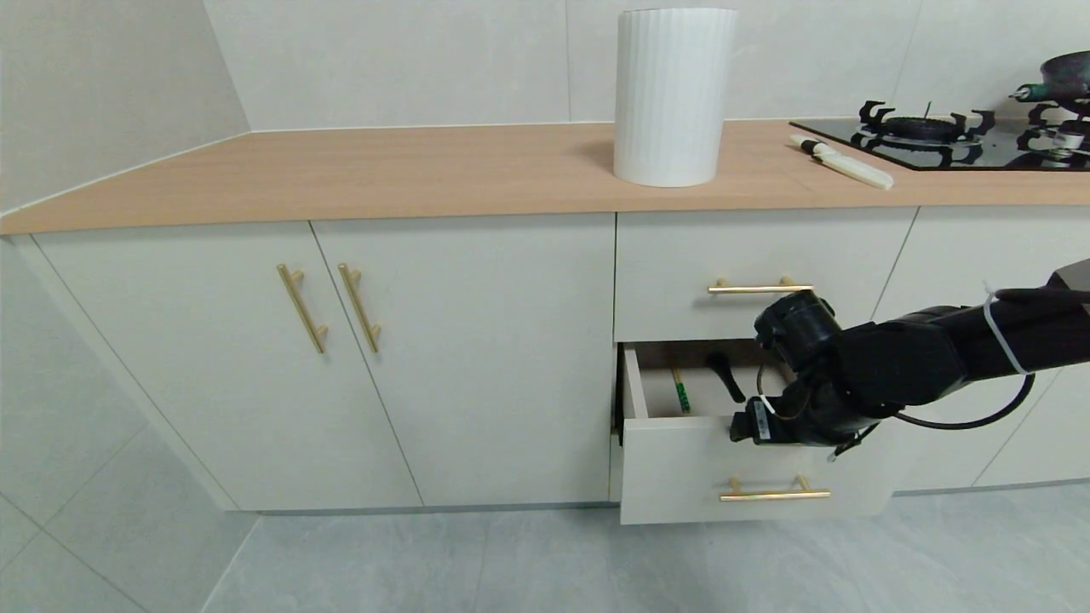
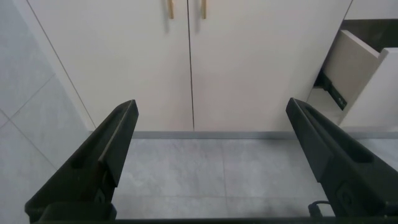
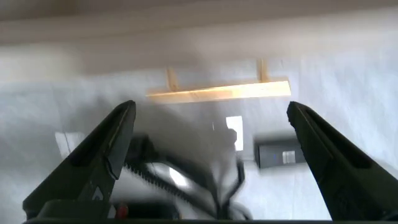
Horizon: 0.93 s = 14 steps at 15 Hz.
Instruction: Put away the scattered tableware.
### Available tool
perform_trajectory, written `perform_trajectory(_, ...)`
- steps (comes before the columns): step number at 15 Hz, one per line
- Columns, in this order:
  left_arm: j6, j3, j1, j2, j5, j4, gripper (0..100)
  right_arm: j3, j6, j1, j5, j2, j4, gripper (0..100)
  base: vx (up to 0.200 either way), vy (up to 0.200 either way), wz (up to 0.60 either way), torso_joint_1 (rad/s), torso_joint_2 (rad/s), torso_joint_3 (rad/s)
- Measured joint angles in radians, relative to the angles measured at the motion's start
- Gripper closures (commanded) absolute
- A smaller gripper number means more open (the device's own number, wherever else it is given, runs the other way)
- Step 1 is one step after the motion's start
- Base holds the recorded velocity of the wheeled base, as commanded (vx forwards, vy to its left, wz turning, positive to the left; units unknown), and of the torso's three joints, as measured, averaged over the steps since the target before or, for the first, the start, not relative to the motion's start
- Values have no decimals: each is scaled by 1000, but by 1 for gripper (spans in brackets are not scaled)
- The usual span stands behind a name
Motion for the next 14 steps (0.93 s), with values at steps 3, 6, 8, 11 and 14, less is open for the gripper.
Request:
perform_trajectory(3,0,0,0,0,0,0,0,-49,-50,-16,3,48,-24,0,0,0,0,0,0,0)
perform_trajectory(6,0,0,0,0,0,0,0,-81,-51,-50,-3,93,-102,0,0,0,0,0,0,0)
perform_trajectory(8,0,0,0,0,0,0,0,-72,-52,-69,-3,109,-194,0,0,0,0,0,0,0)
perform_trajectory(11,0,0,0,0,0,0,0,-42,-53,-83,-11,140,-355,0,0,0,0,0,0,0)
perform_trajectory(14,0,0,0,0,0,0,0,-29,-56,-93,-66,194,-504,0,0,0,0,0,0,0)
